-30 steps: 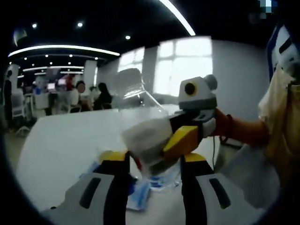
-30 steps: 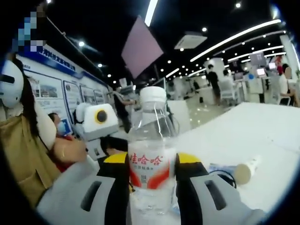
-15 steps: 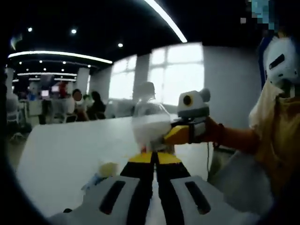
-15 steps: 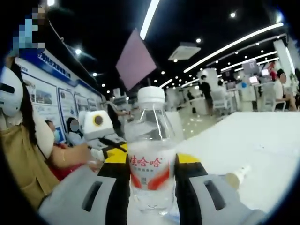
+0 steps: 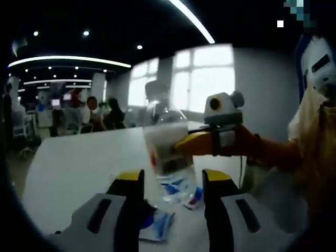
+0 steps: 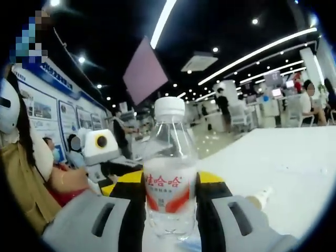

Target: Arrange the tabletop items into an orderly group along one side of the table until the central work area is clear of visible clutter.

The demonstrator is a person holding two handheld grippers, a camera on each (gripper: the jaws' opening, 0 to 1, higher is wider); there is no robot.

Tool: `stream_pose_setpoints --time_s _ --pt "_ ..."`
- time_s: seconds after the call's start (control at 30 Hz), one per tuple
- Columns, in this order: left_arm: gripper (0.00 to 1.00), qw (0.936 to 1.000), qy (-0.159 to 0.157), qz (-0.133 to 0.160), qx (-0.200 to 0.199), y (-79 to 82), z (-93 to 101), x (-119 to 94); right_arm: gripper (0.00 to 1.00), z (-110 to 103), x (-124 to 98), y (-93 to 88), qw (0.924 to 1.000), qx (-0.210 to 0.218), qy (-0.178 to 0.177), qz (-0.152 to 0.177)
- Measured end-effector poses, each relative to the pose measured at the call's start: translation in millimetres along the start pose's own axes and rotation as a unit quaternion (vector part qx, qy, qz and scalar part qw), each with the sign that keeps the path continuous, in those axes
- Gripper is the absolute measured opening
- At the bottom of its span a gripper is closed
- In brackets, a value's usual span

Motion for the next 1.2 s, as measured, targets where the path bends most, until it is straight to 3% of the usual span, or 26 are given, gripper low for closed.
stream_pose_setpoints --time_s 0.1,0.2,0.37,0.5,0.73,0.87,0.93,1.1,1.2 --pt "0.6 0.9998 0.017 -0.012 0.006 -3.4 2.4 7.4 0.36 0.2 0.7 -0.8 1.0 -0.003 -0.007 -0.002" --pt "0.63 0.9997 0.022 -0.012 0.003 -7.3 6.4 16.3 0.36 1.2 2.5 -0.7 0.9998 -0.003 -0.02 0.0" --pt "0.66 0.9982 0.056 -0.021 0.008 -13.0 3.1 30.1 0.36 2.4 4.3 0.2 0.9994 0.002 -0.034 0.004" --pt "0.62 0.9968 0.078 -0.015 0.011 -11.2 0.3 35.9 0.36 0.5 7.3 -0.2 0.9993 -0.003 -0.038 0.004" --pt "0.52 0.996 0.084 -0.024 0.019 -15.4 3.9 38.2 0.36 -0.7 8.2 -4.3 0.9987 -0.02 -0.046 -0.008" --pt "0.42 0.9929 0.104 -0.042 0.039 -19.5 -2.2 35.1 0.36 -2.8 9.0 -6.1 0.9987 -0.023 -0.043 -0.015" --pt "0.42 0.9939 0.1 -0.039 0.024 -19.3 -2.4 34.5 0.36 -4.0 9.6 -6.3 0.9987 -0.024 -0.041 -0.015" --pt "0.4 0.9943 0.094 -0.036 0.034 -18.5 -1.4 32.9 0.37 -5.0 8.9 -5.8 0.9991 -0.019 -0.036 -0.015" --pt "0.39 0.9969 0.075 -0.02 0.016 -16.0 -2.0 31.2 0.38 -4.4 7.4 -4.1 0.9995 -0.006 -0.027 -0.011"
Point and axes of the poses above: the point that each gripper's makers call its tool centre point, and the gripper's own axes: x roughly forward along the fingers, z roughly to its right, y roughly out of its top, the point moved 4 cm from there along -x, roughly backward along the fingers, and after that the axes turned 2 degrees about z, right-handed, at the moved point
